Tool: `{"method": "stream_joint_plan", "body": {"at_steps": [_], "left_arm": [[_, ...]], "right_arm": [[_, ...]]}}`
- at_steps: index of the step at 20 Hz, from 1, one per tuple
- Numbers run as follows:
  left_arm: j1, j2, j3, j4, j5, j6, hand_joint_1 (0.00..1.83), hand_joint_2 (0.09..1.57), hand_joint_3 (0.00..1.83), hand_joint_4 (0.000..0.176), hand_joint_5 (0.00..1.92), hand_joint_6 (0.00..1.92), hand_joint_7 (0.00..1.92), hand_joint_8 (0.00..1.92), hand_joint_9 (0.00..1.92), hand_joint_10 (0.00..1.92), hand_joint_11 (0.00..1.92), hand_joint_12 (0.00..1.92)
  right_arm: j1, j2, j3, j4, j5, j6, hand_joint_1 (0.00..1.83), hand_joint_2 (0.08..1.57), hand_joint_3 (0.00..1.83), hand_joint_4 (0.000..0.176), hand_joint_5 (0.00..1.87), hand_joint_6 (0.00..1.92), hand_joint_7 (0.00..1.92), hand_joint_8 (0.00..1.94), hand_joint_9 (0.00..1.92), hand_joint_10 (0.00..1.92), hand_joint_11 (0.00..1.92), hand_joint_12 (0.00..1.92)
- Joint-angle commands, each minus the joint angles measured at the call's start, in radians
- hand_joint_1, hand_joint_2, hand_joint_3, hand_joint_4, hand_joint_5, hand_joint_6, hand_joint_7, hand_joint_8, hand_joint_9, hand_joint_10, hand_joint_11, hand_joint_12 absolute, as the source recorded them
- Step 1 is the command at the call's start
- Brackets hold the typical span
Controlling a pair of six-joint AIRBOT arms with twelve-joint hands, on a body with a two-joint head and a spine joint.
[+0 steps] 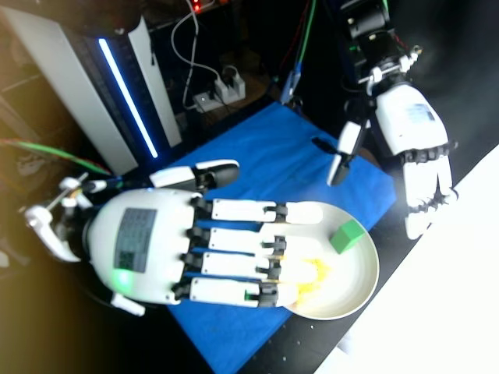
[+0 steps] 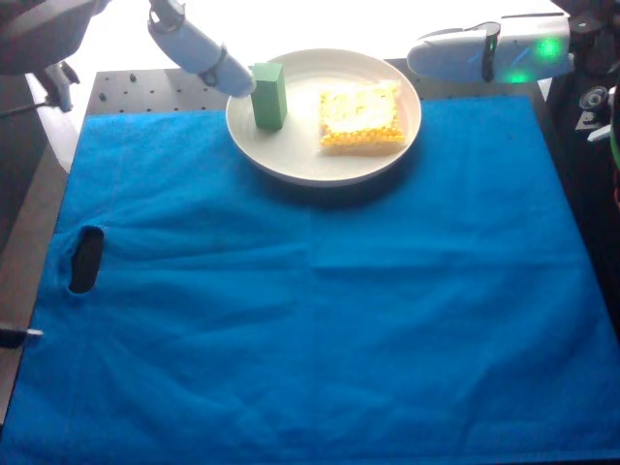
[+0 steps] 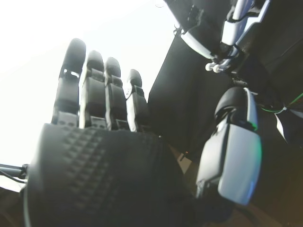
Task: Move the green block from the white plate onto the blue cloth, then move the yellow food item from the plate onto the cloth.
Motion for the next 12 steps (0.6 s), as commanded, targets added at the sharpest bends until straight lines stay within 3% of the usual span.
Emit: {"method": "stream_joint_plan", "body": {"at_steps": [1,4,5,7,8,10,11,12], "left_arm": [[-0.019,-0.005,0.007,0.006,-0.081,-0.001,0.84,0.85,0.00,0.000,0.21,0.00,0.38,0.01,0.39,0.01,0.30,0.31],[-0.021,-0.033,0.030,0.036,-0.060,-0.001,0.90,0.76,0.00,0.000,0.31,0.00,0.42,0.00,0.37,0.00,0.33,0.27],[-0.021,-0.040,0.036,0.036,-0.058,-0.001,0.87,0.76,0.00,0.000,0.33,0.00,0.42,0.00,0.38,0.00,0.34,0.26],[-0.014,-0.045,0.036,0.036,-0.059,0.000,0.84,0.78,0.01,0.003,0.34,0.01,0.45,0.01,0.41,0.01,0.33,0.26],[-0.011,-0.047,0.038,0.036,-0.059,-0.001,0.84,0.76,0.00,0.004,0.35,0.00,0.46,0.00,0.40,0.00,0.30,0.31],[-0.009,-0.053,0.043,0.036,-0.055,0.000,0.86,0.78,0.00,0.039,0.38,0.01,0.50,0.01,0.33,0.00,0.15,0.42],[-0.008,-0.055,0.044,0.038,-0.053,0.000,0.88,0.79,0.00,0.043,0.39,0.00,0.51,0.01,0.31,0.00,0.03,0.57],[-0.008,-0.057,0.044,0.044,-0.050,0.000,0.87,0.80,0.00,0.035,0.38,0.00,0.51,0.00,0.28,0.00,0.00,0.54]], "right_arm": [[0.018,-0.002,0.000,0.024,0.119,0.005,0.46,0.84,0.00,0.066,0.21,0.00,0.23,0.00,0.19,0.00,0.00,0.79],[0.018,-0.005,0.000,0.021,0.119,0.005,0.48,0.90,0.00,0.056,0.22,0.00,0.26,0.00,0.20,0.00,0.00,0.84],[0.018,-0.006,0.000,0.021,0.120,0.005,0.45,0.92,0.00,0.044,0.21,0.00,0.25,0.00,0.22,0.01,0.00,0.93],[0.018,-0.006,0.000,0.021,0.121,0.005,0.41,0.87,0.00,0.031,0.21,0.00,0.25,0.00,0.19,0.01,0.00,0.80],[0.018,-0.006,-0.001,0.021,0.122,0.005,0.38,0.85,0.00,0.034,0.21,0.00,0.26,0.01,0.20,0.02,0.00,0.79],[0.018,-0.006,-0.002,0.021,0.123,0.005,0.41,0.88,0.00,0.020,0.23,0.00,0.27,0.00,0.23,0.01,0.00,0.88],[0.018,-0.006,-0.002,0.021,0.124,0.005,0.40,0.90,0.01,0.013,0.23,0.00,0.27,0.00,0.23,0.01,0.00,0.89],[0.018,-0.007,-0.003,0.021,0.124,0.005,0.42,0.90,0.01,0.012,0.23,0.00,0.26,0.00,0.22,0.01,0.00,0.89]]}}
